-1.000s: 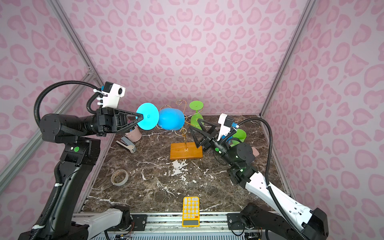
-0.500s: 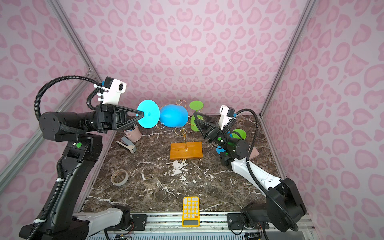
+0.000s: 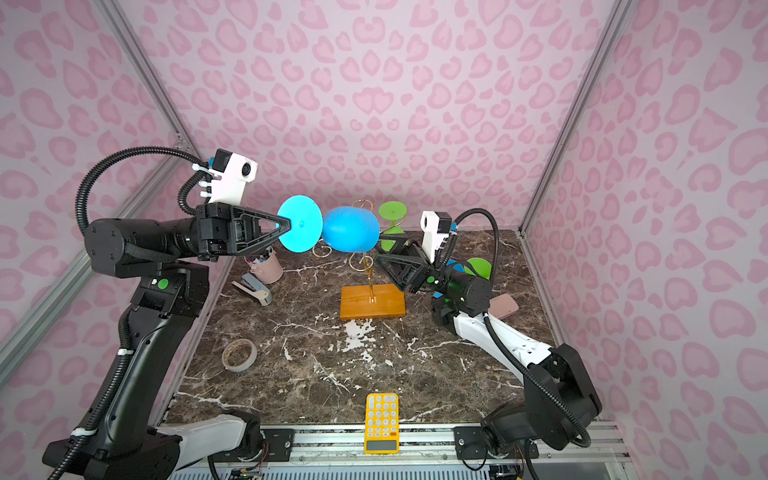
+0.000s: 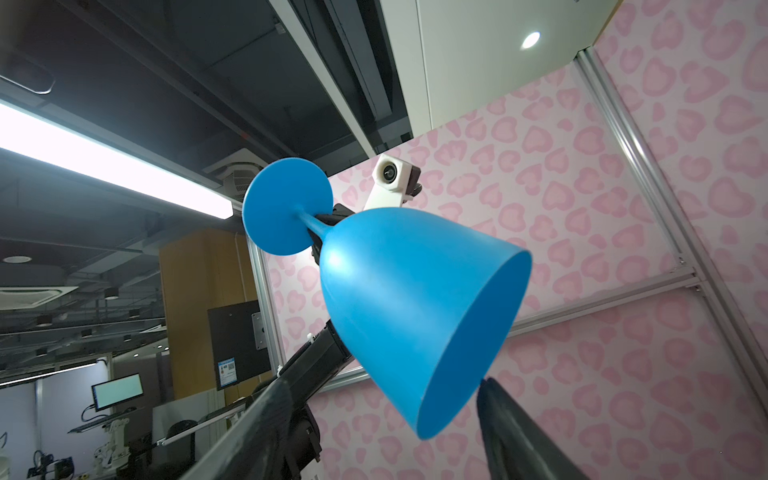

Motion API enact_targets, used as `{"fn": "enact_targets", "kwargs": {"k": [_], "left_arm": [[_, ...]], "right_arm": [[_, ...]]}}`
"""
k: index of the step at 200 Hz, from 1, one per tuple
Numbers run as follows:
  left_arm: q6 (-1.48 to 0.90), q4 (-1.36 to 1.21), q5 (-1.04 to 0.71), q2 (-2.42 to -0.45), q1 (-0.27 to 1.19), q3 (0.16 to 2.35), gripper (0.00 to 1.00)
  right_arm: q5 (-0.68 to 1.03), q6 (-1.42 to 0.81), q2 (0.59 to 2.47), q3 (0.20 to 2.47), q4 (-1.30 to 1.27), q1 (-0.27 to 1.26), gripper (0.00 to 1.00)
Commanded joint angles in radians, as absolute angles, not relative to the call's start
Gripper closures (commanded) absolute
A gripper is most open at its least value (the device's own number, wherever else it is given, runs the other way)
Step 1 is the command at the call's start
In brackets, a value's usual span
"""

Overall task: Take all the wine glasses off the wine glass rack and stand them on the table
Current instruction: 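Hold the blue glass up while the right gripper reaches to its bowl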

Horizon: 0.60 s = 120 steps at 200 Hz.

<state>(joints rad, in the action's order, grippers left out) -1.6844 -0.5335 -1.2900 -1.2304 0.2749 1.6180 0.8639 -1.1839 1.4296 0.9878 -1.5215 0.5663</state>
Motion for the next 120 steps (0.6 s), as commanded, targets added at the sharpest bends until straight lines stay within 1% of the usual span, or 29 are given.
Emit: {"fn": "enact_targets", "kwargs": {"k": [1,83,120], "left_arm": [[-1.703,-0.589,-1.293,-1.233,0.275,1.627,0.96],[-1.756,-0.633,-1.277,-1.254,0.284,1.628,0.96],[-1.794,-0.66,-1.25,-1.273,0.285,1.624,0.96]], "right_arm": [[0.914,-1.167,1.433,1.006,-1.558,0.569,0.28],[0.98,-1.11,1.43,1.05,-1.558,0.57,0.31],[0.996,-1.086,1.44,1.081,-1.558,0.599,0.32]]}}
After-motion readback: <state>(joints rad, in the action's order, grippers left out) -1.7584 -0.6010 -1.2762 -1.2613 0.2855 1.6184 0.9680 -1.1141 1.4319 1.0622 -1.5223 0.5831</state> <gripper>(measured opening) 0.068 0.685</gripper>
